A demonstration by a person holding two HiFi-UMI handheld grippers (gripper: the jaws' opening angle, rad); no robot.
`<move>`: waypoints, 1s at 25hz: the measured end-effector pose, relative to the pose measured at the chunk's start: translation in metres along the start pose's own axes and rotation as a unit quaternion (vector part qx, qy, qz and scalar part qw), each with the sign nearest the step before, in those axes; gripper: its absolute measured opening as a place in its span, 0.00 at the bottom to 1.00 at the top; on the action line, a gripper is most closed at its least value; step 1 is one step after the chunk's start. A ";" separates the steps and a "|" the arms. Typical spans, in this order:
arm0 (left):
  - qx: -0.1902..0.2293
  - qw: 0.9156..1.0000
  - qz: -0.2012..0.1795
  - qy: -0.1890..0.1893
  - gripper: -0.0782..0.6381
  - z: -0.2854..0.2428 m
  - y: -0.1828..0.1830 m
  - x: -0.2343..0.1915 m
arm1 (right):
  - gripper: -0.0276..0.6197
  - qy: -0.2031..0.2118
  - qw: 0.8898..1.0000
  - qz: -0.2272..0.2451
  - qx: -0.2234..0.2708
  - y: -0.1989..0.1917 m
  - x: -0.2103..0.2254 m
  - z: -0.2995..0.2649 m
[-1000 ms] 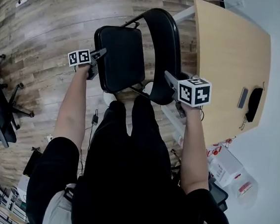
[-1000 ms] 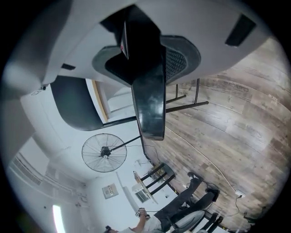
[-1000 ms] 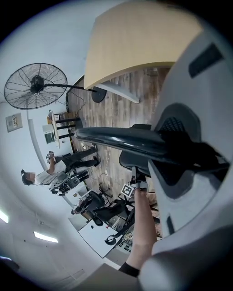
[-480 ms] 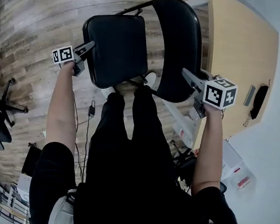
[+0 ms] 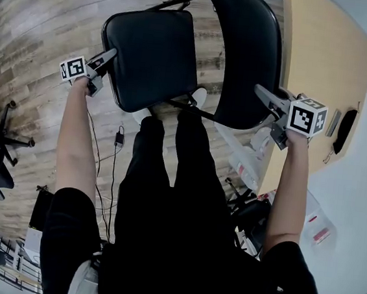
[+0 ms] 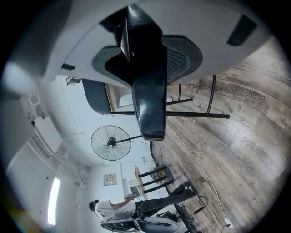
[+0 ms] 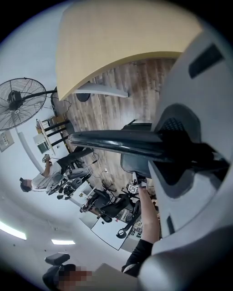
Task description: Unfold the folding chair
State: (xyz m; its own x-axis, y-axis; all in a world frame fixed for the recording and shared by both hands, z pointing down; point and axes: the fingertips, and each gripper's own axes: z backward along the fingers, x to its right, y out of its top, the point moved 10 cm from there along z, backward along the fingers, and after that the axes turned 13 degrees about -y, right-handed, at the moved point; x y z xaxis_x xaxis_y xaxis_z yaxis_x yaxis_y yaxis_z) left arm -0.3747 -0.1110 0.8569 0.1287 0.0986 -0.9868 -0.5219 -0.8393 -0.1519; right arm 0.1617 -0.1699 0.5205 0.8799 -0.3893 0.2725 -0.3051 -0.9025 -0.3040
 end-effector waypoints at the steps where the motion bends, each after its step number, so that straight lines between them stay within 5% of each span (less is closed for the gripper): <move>1: 0.005 1.000 0.016 -0.026 0.37 -0.003 -0.001 -0.002 | 0.18 0.003 1.000 -0.002 0.001 0.000 0.004 -0.002; 3: 0.011 0.998 0.034 -0.051 0.37 -0.005 -0.003 -0.006 | 0.18 0.010 1.000 -0.009 0.004 -0.002 0.014 -0.006; 25: 0.070 0.995 0.056 -0.050 0.40 0.051 -0.010 -0.096 | 0.18 0.080 0.996 -0.041 0.021 -0.027 0.055 -0.065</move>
State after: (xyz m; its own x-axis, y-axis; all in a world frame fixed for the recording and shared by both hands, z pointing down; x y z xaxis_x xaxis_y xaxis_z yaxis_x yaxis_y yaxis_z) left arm -0.4248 -0.0849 0.9501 -0.0183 0.0681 -0.9975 -0.6408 -0.7666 -0.0406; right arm 0.1945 -0.1790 0.6033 0.8315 -0.3410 0.4384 -0.2152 -0.9255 -0.3118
